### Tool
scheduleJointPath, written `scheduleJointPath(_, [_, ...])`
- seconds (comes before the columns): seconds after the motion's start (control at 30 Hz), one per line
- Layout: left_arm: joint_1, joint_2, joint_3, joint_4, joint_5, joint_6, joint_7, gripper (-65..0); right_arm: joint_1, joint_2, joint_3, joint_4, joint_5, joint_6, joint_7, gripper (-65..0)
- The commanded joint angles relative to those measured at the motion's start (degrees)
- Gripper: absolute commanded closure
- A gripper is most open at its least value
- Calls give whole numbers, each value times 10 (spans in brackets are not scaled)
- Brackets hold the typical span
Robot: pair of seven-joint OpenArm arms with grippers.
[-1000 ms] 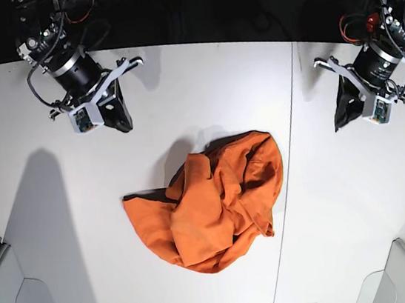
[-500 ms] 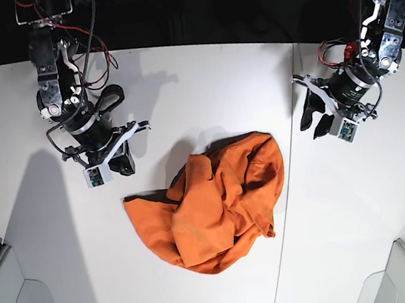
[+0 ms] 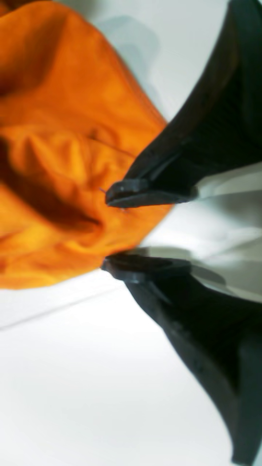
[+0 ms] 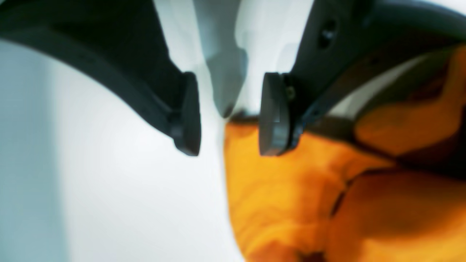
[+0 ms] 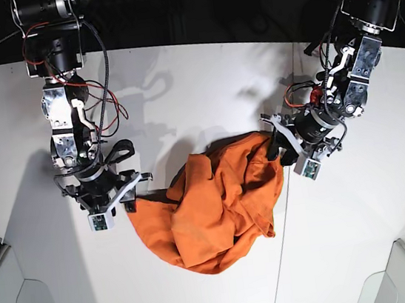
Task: Layout the t-shirt on the table in an organized manner, then fold the t-shirt properly
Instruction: 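Move both grippers down to the crumpled orange t-shirt and grasp it, then pull the grippers apart to stretch the shirt across the table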
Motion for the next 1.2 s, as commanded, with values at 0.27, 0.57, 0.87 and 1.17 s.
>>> scheduleJointPath(0.27, [-19, 40, -2, -60, -4, -8, -13, -239, 60, -8, 1, -95, 2, 40, 29, -232])
scheduleJointPath(0.57, [-39, 19, -14, -70, 21, -7, -33, 0, 57, -7, 3, -73, -53, 42, 42, 0])
scheduleJointPath(0.87, [-56, -73, -92, -70, -15, -8, -32, 0, 41, 39, 30, 18, -71, 42, -1, 0])
scheduleJointPath(1.17, [-56, -145, -94, -70, -16, -8, -43, -66, 34, 67, 125, 56, -56, 41, -19, 0])
